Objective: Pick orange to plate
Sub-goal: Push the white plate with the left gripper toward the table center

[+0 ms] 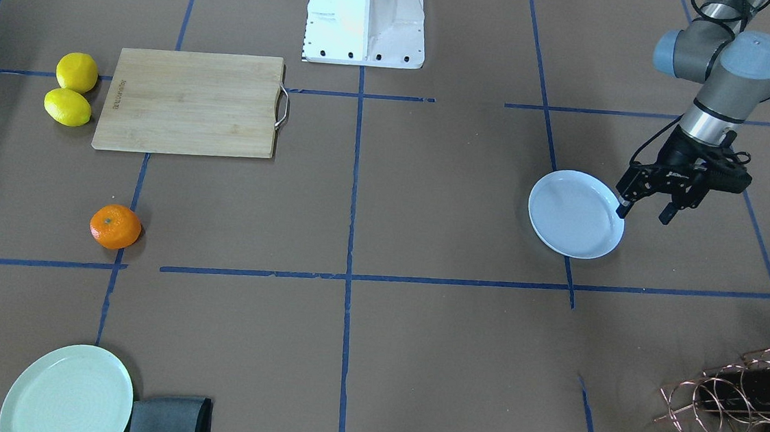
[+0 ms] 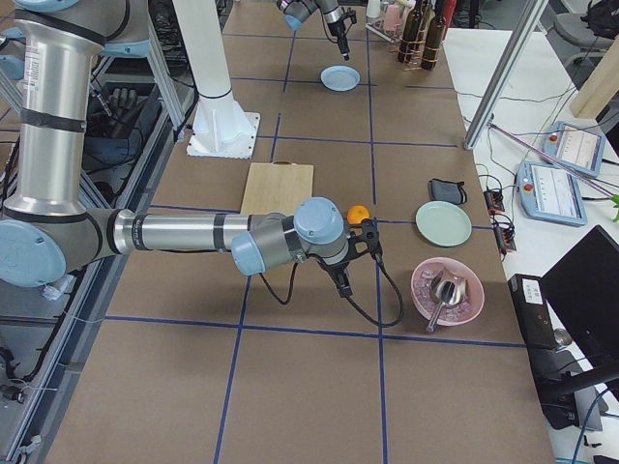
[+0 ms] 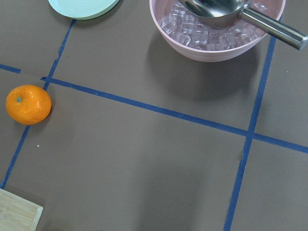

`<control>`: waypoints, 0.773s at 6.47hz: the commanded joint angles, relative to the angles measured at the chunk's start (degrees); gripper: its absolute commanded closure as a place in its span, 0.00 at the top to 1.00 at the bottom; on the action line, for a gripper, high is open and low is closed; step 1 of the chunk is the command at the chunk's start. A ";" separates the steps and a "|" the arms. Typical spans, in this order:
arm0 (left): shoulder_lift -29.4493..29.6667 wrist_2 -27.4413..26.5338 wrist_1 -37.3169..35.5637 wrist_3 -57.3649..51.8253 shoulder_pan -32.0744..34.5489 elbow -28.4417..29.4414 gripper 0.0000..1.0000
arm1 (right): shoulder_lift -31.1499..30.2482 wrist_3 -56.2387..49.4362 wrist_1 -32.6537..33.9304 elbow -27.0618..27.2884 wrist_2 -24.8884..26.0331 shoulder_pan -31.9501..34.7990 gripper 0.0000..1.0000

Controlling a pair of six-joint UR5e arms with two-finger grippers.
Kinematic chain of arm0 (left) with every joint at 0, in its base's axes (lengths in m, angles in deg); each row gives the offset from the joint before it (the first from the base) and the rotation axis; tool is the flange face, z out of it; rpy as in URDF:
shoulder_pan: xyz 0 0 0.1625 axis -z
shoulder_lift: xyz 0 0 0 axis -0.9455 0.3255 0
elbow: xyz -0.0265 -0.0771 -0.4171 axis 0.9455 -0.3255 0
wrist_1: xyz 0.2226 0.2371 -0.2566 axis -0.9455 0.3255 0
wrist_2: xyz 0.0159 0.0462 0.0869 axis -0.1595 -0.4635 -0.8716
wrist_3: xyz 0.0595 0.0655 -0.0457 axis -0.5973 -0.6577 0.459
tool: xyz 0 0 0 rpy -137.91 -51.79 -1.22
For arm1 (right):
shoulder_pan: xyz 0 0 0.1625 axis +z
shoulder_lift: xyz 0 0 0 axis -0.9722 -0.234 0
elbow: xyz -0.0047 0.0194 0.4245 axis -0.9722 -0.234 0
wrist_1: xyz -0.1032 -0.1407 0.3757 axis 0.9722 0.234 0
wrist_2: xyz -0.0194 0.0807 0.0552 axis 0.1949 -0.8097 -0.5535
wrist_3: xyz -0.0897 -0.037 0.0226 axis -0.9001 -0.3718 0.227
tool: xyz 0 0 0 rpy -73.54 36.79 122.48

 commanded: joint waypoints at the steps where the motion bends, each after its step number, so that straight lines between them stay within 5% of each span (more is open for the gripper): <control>1: 0.37 -2.04 0.02 0.83 -2.69 2.13 0.85 | -0.04 0.00 -0.01 -0.01 0.01 0.00 1.00; 2: 0.37 -2.04 0.02 0.83 -3.56 2.40 0.79 | -0.04 0.00 -0.01 -0.01 0.01 0.00 1.00; 3: 0.37 -2.04 0.02 0.74 -3.75 2.49 0.61 | -0.04 0.00 -0.01 -0.01 0.01 0.00 1.00; 4: 0.37 -1.95 0.02 0.74 -3.83 2.58 0.20 | -0.21 -0.35 -0.01 -0.10 0.01 0.00 1.00; 5: 0.37 -2.04 0.02 0.57 -3.83 2.75 0.00 | -0.30 -0.44 -0.09 -0.10 0.01 0.00 1.00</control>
